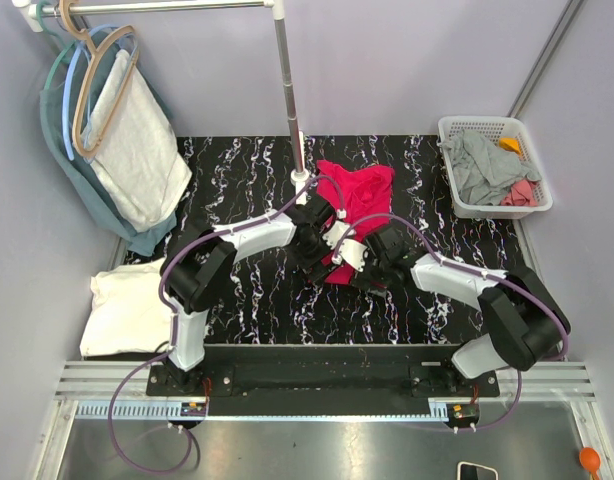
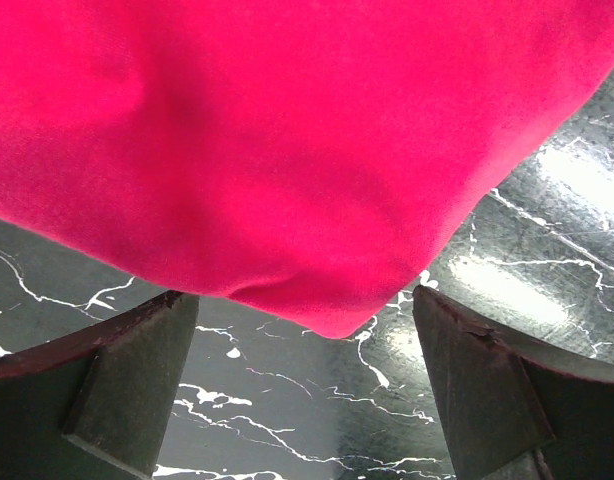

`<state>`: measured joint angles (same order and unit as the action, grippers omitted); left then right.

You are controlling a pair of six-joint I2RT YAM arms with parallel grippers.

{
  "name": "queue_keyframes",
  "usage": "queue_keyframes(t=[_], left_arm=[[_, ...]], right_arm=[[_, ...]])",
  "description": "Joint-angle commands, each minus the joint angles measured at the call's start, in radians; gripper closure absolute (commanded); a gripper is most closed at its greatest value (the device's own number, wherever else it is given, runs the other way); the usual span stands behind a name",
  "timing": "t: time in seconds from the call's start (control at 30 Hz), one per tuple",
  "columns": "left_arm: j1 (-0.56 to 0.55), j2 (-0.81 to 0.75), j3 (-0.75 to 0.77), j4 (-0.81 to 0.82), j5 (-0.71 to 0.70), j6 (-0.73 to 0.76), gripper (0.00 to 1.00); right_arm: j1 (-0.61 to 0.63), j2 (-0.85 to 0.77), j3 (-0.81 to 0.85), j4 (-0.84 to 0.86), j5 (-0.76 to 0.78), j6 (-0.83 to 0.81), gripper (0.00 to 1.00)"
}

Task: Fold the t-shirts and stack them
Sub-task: Fold the tshirt

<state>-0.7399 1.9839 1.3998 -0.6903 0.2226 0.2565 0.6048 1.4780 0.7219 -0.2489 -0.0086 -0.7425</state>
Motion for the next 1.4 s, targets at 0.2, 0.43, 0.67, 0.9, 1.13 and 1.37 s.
queue_keyframes(t=[0.2,0.43,0.67,0.9,1.13,1.37], left_arm=[[-0.033,0.038,0.002,-0.008,0.047,0.056,0.08],[-0.035,0.059,0.041,-0.02,0.05,0.067,0.11],[-0.035,0.085,0.083,-0.031,0.052,0.07,0.14],[-0.035,0.101,0.076,-0.032,0.049,0.073,0.28],[-0.033,0.093,0.051,-0.028,0.035,0.079,0.41],[-0.033,0.095,0.053,-0.025,0.044,0.072,0.49]], right_arm=[[-0.034,0.065,-0.045,0.019,0.027,-0.017,0.22],[-0.036,-0.001,-0.079,-0.038,0.015,-0.012,0.23],[-0.036,-0.065,-0.111,-0.099,0.012,-0.009,0.25],[-0.034,-0.068,-0.125,-0.104,-0.014,-0.012,0.29],[-0.034,-0.015,-0.081,-0.096,-0.041,0.008,0.48],[-0.036,0.01,-0.064,-0.087,-0.041,0.019,0.64]])
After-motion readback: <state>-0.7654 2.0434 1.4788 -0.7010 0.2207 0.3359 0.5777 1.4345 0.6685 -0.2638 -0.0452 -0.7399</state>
